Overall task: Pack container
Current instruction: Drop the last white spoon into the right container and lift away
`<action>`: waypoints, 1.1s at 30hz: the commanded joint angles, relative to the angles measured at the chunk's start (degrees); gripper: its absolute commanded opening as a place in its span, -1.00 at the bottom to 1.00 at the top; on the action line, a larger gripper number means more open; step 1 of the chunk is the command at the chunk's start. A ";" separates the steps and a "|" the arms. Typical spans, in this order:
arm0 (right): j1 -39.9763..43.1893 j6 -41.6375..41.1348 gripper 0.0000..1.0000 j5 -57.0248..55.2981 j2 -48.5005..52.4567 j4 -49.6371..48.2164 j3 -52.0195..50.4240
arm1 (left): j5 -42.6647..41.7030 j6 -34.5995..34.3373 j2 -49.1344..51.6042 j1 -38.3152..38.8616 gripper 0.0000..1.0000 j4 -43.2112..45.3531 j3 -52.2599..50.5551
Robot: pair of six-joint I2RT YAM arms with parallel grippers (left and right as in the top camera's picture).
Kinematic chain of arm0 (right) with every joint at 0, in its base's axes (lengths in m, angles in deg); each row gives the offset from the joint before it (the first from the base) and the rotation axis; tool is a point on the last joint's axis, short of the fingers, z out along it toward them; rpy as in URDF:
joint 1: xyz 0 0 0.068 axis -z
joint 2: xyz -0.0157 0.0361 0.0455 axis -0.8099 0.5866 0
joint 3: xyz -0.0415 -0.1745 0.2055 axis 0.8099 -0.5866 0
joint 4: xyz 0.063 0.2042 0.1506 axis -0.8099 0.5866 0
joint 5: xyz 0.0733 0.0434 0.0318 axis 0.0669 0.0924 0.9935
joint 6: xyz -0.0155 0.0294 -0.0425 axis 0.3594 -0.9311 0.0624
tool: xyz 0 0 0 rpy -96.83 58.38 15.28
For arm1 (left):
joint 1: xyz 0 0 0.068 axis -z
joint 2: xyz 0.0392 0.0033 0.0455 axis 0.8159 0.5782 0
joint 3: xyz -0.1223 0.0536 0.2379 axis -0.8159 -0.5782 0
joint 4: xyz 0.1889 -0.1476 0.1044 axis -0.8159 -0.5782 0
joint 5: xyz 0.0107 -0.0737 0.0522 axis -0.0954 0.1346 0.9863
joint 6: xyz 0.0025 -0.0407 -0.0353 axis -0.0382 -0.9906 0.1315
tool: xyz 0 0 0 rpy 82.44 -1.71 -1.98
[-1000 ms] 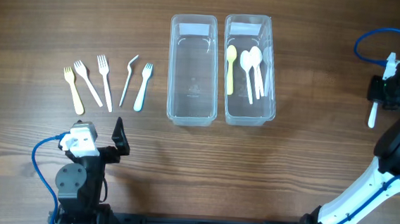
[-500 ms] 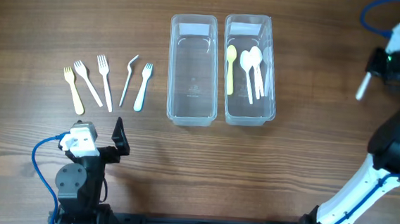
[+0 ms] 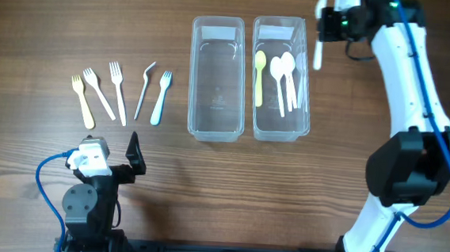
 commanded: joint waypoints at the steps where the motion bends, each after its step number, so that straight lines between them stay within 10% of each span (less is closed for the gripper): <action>1: -3.96 -1.20 -0.91 0.46 -1.20 0.35 0.68 | -0.66 1.05 -0.46 0.33 1.00 0.20 -0.37; 10: -8.09 -4.17 -0.89 -2.95 -1.09 -3.08 -5.14 | -0.66 1.05 -0.46 0.33 0.99 0.20 -0.37; 15: -8.09 -4.15 0.06 -2.89 -1.09 -3.63 -6.78 | -0.66 1.05 -0.46 0.33 1.00 0.20 -0.37; 22: -6.62 -4.07 0.15 -4.61 -3.78 -4.61 -2.60 | -0.66 1.07 -0.46 0.33 1.00 0.20 -0.37; 30: 1.36 -3.93 0.99 -30.25 -8.20 0.61 -1.51 | -0.66 1.07 -0.46 0.33 1.00 0.20 -0.37; 33: 5.05 -2.97 0.99 -31.34 -8.00 2.97 -1.53 | -0.66 1.05 -0.46 0.33 1.00 0.20 -0.37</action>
